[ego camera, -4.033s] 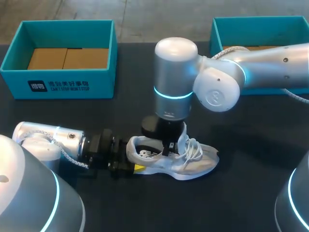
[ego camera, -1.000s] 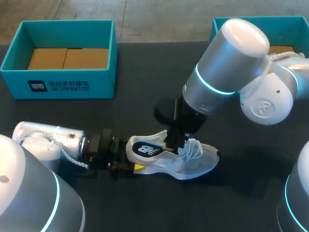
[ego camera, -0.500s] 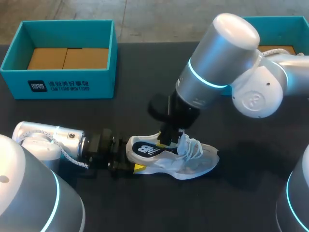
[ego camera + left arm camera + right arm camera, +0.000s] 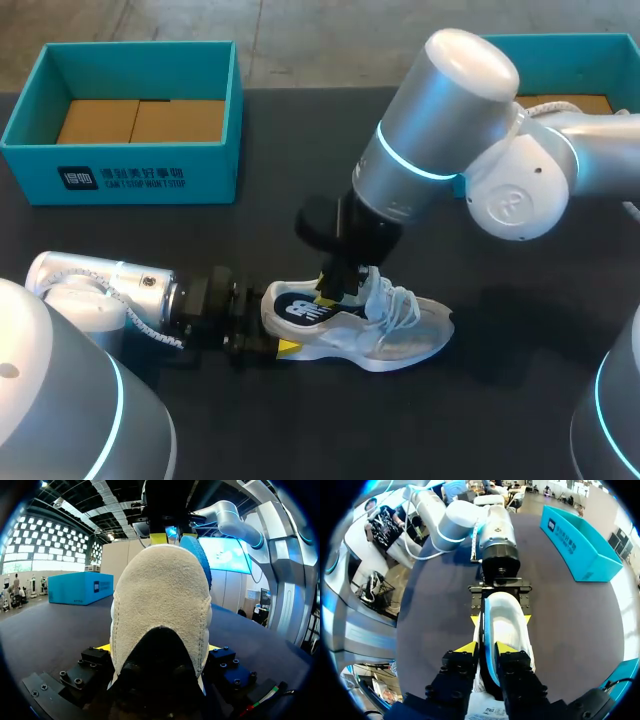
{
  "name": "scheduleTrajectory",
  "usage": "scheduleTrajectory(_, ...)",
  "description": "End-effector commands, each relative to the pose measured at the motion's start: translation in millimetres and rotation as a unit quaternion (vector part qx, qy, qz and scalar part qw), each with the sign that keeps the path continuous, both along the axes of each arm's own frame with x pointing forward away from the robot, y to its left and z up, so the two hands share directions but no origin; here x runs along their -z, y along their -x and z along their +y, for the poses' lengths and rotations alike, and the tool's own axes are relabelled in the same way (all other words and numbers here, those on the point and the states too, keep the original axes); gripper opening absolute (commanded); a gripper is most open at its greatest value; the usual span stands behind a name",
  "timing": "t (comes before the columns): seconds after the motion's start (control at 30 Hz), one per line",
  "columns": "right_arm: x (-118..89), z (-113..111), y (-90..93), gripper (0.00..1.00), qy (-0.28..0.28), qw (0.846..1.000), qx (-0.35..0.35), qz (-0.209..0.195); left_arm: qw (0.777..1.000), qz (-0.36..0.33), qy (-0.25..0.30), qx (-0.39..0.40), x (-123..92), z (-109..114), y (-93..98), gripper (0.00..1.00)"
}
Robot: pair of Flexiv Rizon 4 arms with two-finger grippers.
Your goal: Take the shoe out of the shoebox, open the shoe tongue, remove and reinsert the insole, then place the shoe into the shoebox
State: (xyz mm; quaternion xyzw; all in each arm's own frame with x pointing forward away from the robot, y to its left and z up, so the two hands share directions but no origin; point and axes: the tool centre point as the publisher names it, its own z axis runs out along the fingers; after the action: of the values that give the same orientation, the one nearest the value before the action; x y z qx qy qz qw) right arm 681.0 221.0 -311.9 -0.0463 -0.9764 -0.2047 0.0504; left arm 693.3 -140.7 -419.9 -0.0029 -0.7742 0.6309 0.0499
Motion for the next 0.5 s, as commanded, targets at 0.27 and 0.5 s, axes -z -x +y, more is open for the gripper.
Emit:
scheduleTrajectory(0.27,0,8,0.2,0.0,0.009,1.0,0.0,0.008,1.0,-0.001,0.0,-0.001,4,0,-1.6,0.0)
scheduleTrajectory(0.5,-12,4,6.0,0.0,0.016,1.0,0.007,0.003,1.0,-0.001,0.0,-0.001,4,0,-1.6,0.0)
